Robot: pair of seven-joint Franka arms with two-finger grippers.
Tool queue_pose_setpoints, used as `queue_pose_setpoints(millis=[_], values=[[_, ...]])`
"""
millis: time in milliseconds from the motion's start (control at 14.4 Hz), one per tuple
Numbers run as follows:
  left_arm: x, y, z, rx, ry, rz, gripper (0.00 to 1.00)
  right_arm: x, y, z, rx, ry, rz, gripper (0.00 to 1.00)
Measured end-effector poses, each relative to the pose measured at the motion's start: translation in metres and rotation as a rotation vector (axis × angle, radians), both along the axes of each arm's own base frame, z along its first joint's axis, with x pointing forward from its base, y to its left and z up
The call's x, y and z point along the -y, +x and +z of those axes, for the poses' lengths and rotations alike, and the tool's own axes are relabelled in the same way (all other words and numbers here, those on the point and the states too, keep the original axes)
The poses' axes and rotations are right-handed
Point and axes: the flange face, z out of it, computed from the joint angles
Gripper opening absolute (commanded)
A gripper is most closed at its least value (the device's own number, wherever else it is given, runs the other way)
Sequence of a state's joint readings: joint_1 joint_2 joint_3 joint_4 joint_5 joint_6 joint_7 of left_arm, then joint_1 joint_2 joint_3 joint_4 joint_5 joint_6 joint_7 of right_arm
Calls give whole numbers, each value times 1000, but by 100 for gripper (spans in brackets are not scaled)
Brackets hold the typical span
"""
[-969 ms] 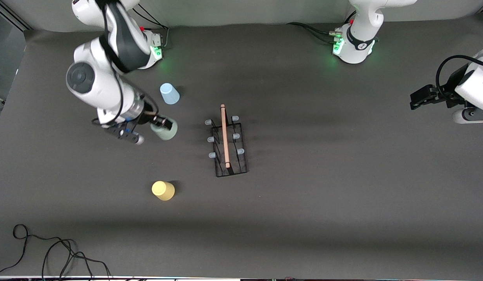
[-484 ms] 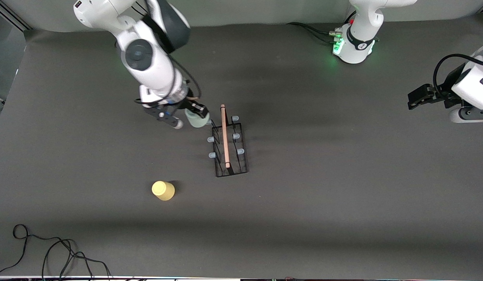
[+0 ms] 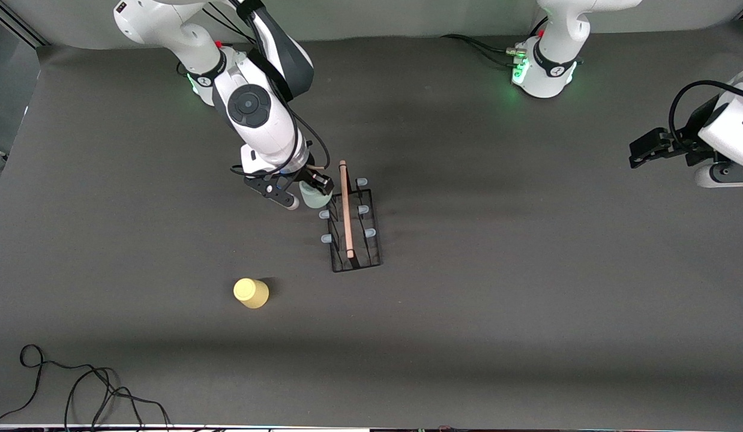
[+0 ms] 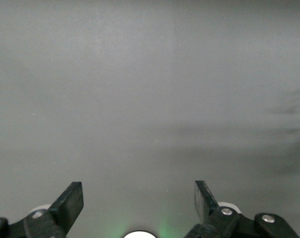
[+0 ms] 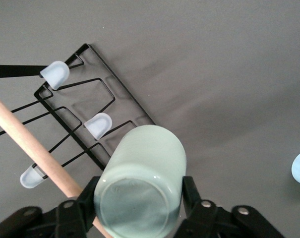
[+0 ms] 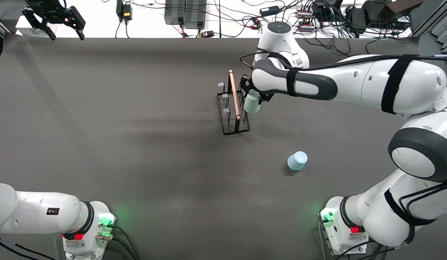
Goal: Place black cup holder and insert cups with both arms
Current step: 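Carry the green cup to the rack and set it on a peg, then release the green cup and move the right gripper to the yellow cup, then grasp the yellow cup with the right gripper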
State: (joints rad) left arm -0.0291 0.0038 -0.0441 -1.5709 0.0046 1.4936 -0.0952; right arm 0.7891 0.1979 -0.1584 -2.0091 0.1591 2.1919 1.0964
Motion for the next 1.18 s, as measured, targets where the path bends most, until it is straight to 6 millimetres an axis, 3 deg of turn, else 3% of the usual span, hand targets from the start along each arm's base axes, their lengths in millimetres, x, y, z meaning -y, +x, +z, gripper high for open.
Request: queue_pose_setpoints(millis=[484, 623, 761, 900, 1038, 1176], values=[[-5, 3, -6, -11, 0, 9, 100, -3, -2, 0, 5, 2, 7, 90], [-5, 3, -6, -11, 0, 9, 100, 6, 8, 10, 26, 6, 39, 91], [-5, 3, -7, -12, 0, 10, 100, 41, 34, 26, 28, -3, 118, 99], [-5, 3, -7, -12, 0, 10, 100, 92, 68, 40, 44, -10, 192, 100], [-5, 3, -7, -12, 0, 10, 100, 141, 96, 35, 56, -24, 259, 100], [-5, 4, -7, -12, 0, 10, 100, 176, 123, 19, 62, -40, 280, 100]])
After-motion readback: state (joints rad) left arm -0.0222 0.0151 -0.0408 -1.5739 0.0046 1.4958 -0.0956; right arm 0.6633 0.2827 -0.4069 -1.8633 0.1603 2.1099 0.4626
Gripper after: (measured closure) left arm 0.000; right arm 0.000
